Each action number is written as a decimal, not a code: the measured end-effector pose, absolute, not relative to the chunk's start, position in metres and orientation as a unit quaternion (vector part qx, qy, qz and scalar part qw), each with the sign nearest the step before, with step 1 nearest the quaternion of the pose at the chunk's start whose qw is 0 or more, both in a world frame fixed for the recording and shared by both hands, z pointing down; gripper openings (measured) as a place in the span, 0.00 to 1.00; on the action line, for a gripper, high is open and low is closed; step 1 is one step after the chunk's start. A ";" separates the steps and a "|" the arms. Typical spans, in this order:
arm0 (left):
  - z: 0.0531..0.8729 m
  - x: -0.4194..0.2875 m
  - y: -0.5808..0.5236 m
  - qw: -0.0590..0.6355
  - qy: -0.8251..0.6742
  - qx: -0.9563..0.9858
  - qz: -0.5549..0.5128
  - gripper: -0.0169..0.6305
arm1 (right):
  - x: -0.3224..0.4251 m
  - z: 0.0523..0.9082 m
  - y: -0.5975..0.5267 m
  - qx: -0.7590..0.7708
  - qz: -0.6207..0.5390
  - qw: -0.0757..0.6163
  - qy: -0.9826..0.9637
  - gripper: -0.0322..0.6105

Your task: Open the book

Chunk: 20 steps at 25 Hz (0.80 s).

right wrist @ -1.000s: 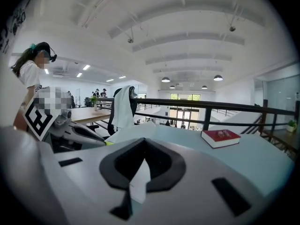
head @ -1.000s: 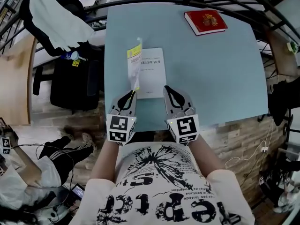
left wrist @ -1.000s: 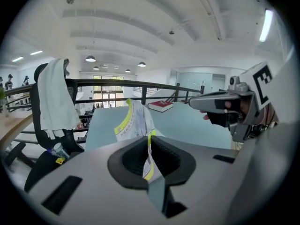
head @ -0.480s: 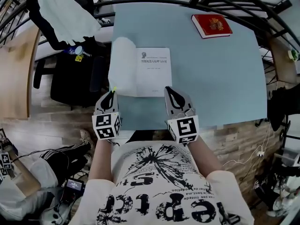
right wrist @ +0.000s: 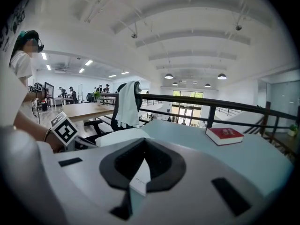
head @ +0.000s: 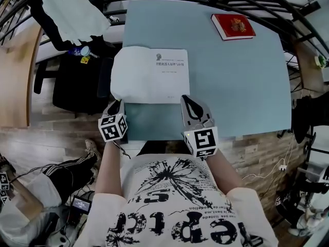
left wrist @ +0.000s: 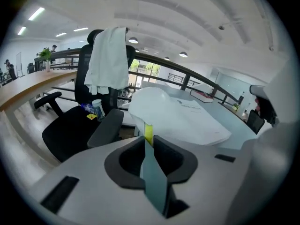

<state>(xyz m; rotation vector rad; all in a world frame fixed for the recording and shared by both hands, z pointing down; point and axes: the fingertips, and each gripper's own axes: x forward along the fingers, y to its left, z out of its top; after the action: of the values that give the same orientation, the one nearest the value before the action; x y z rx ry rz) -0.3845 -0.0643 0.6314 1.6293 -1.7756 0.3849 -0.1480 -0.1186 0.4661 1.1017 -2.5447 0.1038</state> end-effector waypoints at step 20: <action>0.497 -0.357 -0.115 0.223 -0.694 0.673 0.126 0.24 | -0.152 0.438 -0.126 0.405 0.021 0.148 -0.902 0.07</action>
<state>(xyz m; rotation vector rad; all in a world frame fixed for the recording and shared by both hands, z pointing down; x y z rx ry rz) -0.3571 -0.1151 0.4971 1.8580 -1.9165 0.3486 -0.1525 -0.1257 0.4384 1.1648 -2.5934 0.0609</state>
